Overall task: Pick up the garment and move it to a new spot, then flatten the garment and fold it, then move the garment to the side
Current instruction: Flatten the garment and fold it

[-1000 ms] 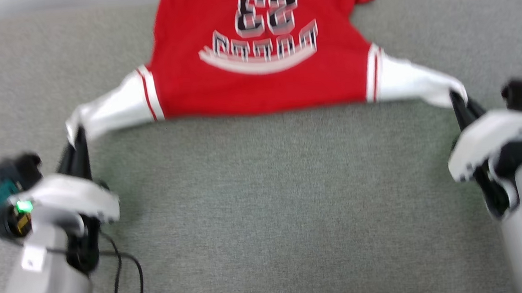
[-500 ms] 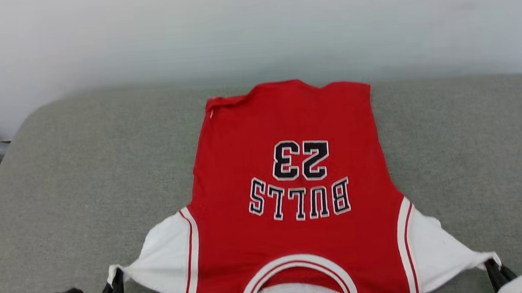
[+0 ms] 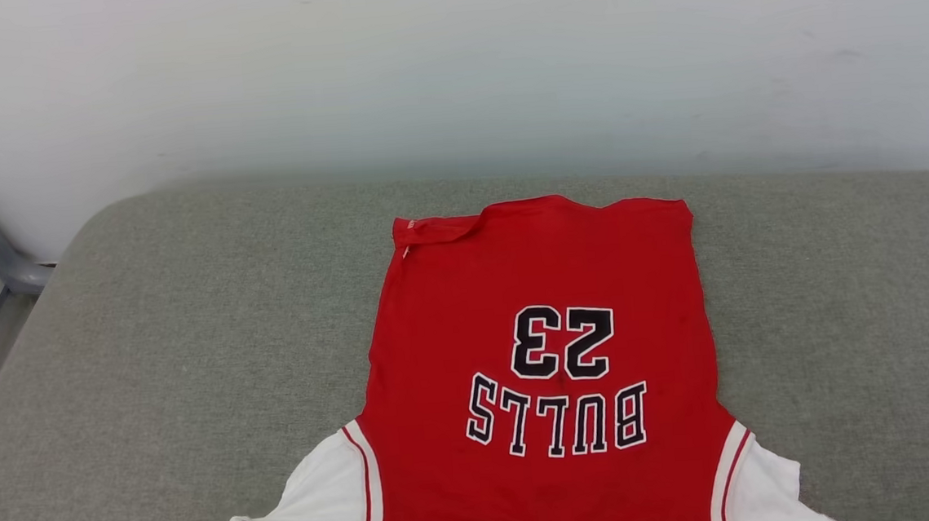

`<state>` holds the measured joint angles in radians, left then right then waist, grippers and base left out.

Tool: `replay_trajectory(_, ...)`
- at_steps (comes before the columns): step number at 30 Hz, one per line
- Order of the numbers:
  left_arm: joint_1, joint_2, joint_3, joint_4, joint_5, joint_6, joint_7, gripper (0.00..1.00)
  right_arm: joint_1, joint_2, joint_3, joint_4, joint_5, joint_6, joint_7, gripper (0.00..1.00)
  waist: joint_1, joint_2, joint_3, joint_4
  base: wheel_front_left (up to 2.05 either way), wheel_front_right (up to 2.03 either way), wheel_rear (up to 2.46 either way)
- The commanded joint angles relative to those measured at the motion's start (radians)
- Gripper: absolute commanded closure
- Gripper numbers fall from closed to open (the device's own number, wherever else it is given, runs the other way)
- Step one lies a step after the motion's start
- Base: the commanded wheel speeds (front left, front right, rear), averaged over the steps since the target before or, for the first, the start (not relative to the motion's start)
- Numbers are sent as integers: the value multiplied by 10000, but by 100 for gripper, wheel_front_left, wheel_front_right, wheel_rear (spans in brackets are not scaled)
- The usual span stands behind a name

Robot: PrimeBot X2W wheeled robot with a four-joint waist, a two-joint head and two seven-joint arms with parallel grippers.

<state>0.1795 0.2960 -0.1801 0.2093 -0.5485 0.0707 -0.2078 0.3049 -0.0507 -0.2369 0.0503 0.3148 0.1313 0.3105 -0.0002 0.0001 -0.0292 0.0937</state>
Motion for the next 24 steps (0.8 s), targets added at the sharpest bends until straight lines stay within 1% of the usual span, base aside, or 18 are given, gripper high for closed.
replay_trajectory(1, 40, 4, -92, -235, 111, 70, 21, 100, -371, -8, 20, -233, -54, -9, -394, 0, 2, -1, 36, 59, 0, 0, 0)
replay_trajectory(4, -79, 22, -250, -594, 263, 122, 106, 100, -943, -1, -153, -261, -262, -9, -1023, 0, 2, -1, 115, 155, 0, 0, 0)
replay_trajectory(7, -275, 89, -358, -939, 381, 120, 190, 100, -1902, 0, -375, 46, -556, -9, -1408, 0, 2, -1, 288, 301, 0, 0, 0)
replay_trajectory(10, -535, 97, -525, -1341, 512, 99, 242, 100, -3222, -26, -537, 517, -966, -9, -1472, 0, 2, -1, 739, 472, 0, 0, 0)
replay_trajectory(11, -535, 97, -525, -1341, 512, 99, 242, 100, -3222, -26, -537, 517, -966, -9, -1472, 0, 2, -1, 739, 472, 0, 0, 0)
replay_trajectory(15, -1096, 5, -698, -1834, 651, 15, 192, 100, -5277, -410, -634, 1526, -1207, -9, -1289, 0, 2, -1, 1620, 774, 0, 0, 0)
replay_trajectory(18, -1603, -112, -830, -2024, 737, -70, 92, 100, -6928, -763, -672, 2459, -1283, -8, -828, 0, 2, -1, 2331, 1060, 0, 0, 0)
replay_trajectory(20, -1911, -194, -905, -2084, 801, -160, 1, 100, -7941, -1043, -625, 3160, -1351, -8, -271, 0, 2, -1, 2715, 1234, 0, 0, 0)
replay_trajectory(24, -2524, -389, -1030, -2223, 880, -349, -184, 100, -9997, -1609, -616, 4390, -1537, -8, 1581, 0, 2, -1, 3595, 1609, 0, 0, 0)
